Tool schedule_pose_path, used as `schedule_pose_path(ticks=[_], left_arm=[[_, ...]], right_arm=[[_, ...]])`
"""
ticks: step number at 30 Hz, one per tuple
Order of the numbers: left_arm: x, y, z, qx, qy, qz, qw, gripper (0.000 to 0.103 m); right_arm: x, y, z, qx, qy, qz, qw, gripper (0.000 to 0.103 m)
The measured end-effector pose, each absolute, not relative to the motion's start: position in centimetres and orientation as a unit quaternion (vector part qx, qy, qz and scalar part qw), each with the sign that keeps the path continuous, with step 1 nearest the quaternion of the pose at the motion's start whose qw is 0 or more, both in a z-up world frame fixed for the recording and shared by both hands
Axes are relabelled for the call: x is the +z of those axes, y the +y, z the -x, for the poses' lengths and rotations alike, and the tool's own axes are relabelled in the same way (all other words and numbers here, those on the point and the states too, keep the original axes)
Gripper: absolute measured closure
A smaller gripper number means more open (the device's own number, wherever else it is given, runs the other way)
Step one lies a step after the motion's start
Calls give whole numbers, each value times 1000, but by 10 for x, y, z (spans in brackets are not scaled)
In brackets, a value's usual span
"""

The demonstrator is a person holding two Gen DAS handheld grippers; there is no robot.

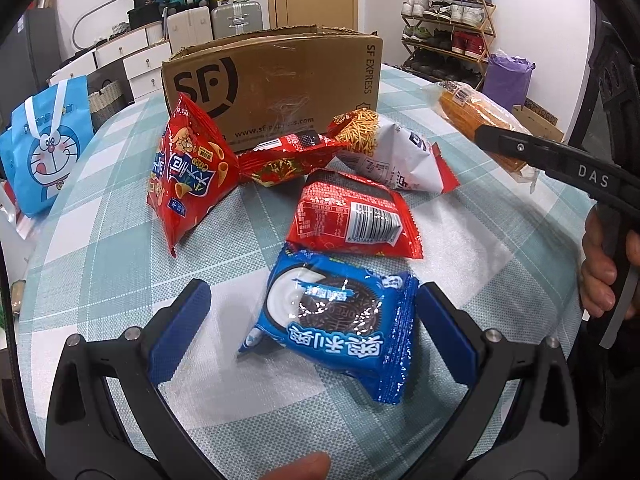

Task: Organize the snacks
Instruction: 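Close left tool on the blue cookie pack while right tool lifts the bread roll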

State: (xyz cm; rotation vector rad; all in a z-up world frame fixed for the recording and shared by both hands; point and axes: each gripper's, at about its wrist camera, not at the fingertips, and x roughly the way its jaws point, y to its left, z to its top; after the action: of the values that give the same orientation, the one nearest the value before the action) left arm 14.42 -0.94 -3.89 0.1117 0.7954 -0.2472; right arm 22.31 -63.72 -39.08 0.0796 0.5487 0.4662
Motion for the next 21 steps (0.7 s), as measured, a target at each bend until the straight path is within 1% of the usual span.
schedule_pose_path(ticks=[14,16,19,21], left_arm=[[-44,-10,-147,-151,408,-51,899,2],[-43,-8,-147,-154,407,-51,899,4],[-42,-6,-143,-158,403,-51,900,11],[-41,-3,-141,-159,399,-50,902,22]], right_arm=[[-386,-630,-214,247,256,-29,934,66],[-386,-629,-212,248,254,-25,935,66],[-386,-628,-210,250,252,-23,935,66],[-385,-628,-209,252,250,-23,935,66]])
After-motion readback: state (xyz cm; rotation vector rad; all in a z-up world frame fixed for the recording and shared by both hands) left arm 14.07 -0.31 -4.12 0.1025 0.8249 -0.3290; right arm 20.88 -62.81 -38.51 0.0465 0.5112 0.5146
